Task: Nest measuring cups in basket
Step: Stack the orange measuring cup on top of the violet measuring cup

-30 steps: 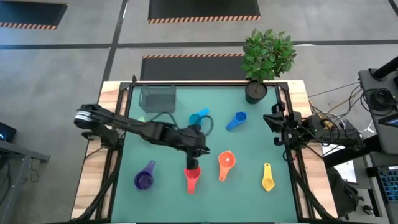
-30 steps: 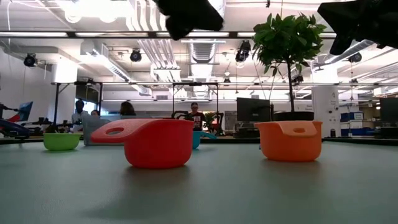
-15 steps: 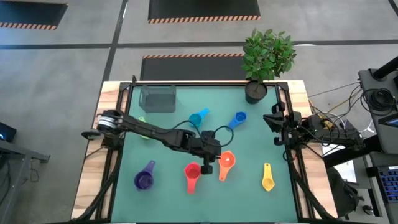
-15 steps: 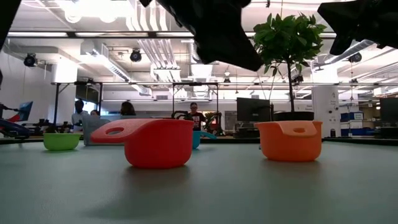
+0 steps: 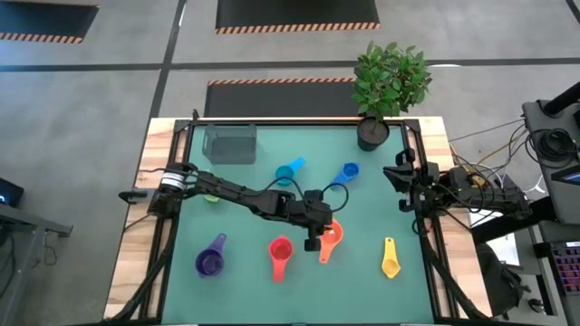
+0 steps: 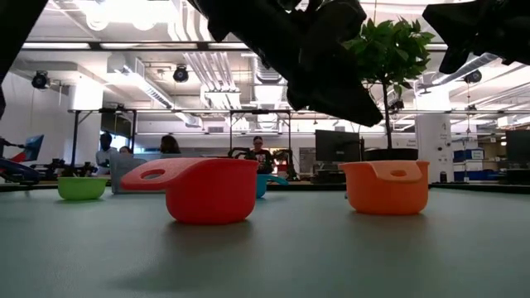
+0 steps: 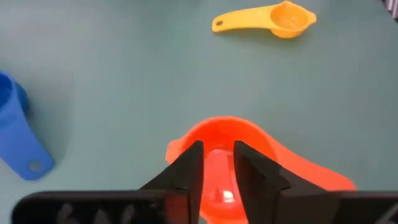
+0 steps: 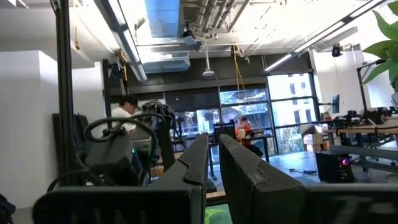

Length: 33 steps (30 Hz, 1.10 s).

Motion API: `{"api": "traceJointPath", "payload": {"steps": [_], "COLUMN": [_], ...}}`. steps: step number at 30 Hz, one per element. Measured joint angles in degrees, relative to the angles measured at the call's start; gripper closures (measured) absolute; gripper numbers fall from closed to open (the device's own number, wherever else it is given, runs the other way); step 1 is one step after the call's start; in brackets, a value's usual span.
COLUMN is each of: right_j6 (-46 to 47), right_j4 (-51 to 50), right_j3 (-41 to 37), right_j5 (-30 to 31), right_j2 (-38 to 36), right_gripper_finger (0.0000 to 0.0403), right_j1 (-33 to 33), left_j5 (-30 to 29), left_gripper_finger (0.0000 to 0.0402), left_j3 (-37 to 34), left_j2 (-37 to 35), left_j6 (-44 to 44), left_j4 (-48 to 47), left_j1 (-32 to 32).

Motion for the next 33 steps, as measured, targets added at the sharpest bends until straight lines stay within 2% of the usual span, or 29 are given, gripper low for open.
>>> {"api": "traceJointPath", "payload": {"steps": [8,13,22,33], "right_j6": [-0.1,0.0,-0.1,-0.1], "right_j4": [0.0,-0.1,-0.4,-0.5], "right_j3": [0.0,0.0,0.0,0.0], "right_j5": [0.0,0.1,0.1,0.1], "right_j2": [0.0,0.0,0.0,0.0], "right_gripper_finger": [0.0374,0.0374,0.0374,0.0374], "right_j1": [0.0,0.0,0.0,0.0], "left_j5": [-1.1,-1.3,-1.3,-1.5], "left_gripper_finger": [0.0244,0.0217,0.0214,0.0229], "left_j3": [-0.2,-0.3,-0.4,-0.4], "left_j2": [0.6,3.4,8.2,8.2], "left_j6": [5.9,8.0,7.9,8.3], "left_j4": [8.1,10.3,12.2,10.4], "left_j1": [0.5,0.9,1.5,2.1]}}
